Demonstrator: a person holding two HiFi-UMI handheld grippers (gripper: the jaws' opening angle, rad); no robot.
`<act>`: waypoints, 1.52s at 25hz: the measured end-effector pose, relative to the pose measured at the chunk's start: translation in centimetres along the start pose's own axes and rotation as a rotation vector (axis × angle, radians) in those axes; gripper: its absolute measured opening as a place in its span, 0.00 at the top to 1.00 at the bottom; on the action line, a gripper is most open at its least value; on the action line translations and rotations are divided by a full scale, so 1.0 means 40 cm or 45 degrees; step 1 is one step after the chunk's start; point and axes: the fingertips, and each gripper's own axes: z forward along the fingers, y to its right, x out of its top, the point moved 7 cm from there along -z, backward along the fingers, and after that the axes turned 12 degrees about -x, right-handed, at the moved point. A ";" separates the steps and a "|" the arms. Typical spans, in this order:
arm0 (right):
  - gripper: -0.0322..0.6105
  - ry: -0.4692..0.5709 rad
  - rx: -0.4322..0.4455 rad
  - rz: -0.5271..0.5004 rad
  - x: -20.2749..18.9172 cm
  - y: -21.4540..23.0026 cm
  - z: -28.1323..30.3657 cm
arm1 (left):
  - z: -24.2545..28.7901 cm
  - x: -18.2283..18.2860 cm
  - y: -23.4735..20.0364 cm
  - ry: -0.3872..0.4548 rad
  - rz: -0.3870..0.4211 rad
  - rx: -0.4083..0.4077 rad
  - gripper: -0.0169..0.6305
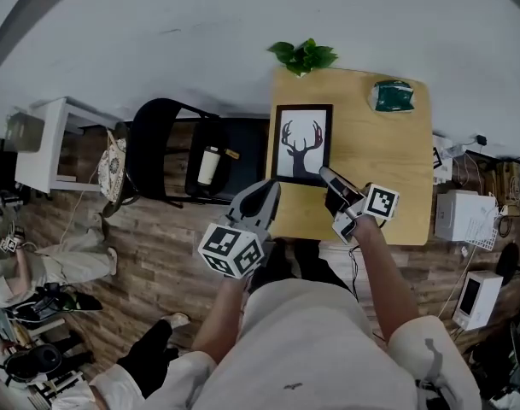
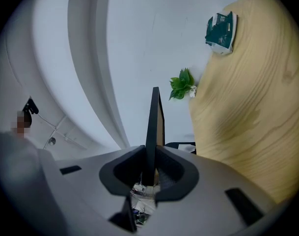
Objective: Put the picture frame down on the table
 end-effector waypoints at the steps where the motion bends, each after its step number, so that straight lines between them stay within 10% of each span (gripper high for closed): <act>1: 0.84 -0.014 0.000 -0.002 0.004 0.011 0.007 | 0.005 -0.007 -0.004 0.001 -0.005 0.010 0.96; 38: 0.84 -0.106 -0.229 -0.013 -0.028 0.232 0.163 | 0.024 -0.096 -0.163 -0.095 -0.065 0.013 0.96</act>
